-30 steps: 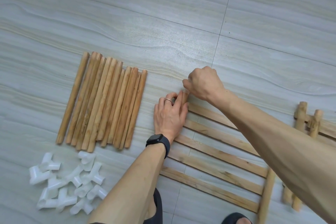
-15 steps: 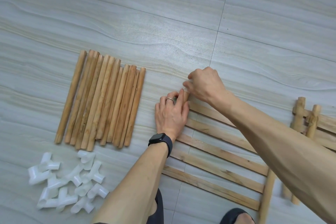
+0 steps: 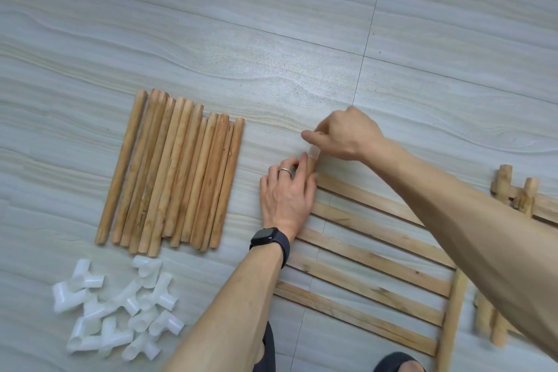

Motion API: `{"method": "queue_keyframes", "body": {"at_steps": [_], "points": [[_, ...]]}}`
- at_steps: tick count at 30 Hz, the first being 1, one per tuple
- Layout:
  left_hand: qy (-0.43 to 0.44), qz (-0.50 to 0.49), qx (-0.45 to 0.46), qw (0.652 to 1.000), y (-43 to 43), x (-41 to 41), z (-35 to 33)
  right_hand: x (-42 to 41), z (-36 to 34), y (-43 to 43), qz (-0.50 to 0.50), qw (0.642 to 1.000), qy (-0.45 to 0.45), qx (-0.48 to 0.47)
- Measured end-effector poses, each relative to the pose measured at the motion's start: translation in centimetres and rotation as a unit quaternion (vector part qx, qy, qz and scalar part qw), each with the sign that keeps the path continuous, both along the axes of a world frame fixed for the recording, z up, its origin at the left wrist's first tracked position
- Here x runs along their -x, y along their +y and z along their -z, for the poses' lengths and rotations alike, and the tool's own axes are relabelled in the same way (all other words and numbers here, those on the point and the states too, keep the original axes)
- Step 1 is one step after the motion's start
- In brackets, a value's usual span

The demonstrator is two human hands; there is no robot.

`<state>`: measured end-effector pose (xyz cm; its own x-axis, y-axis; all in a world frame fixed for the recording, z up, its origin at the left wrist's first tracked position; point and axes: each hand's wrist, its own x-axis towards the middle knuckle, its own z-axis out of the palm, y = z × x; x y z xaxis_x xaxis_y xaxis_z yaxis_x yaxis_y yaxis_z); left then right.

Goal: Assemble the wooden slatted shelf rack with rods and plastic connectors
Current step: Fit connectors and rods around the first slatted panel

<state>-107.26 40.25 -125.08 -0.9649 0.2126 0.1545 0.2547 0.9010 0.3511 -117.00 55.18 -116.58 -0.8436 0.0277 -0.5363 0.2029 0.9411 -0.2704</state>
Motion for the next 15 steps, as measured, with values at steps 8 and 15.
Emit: {"method": "queue_keyframes", "body": {"at_steps": [8,15], "points": [[0.011,0.009,-0.002,1.000,0.0,0.2,0.1,-2.4,1.3,-1.0,0.087,0.994,0.067,0.026],[0.012,0.015,0.006,1.000,0.0,0.3,0.3,-1.7,0.8,-1.3,0.103,0.994,0.040,0.017]]}}
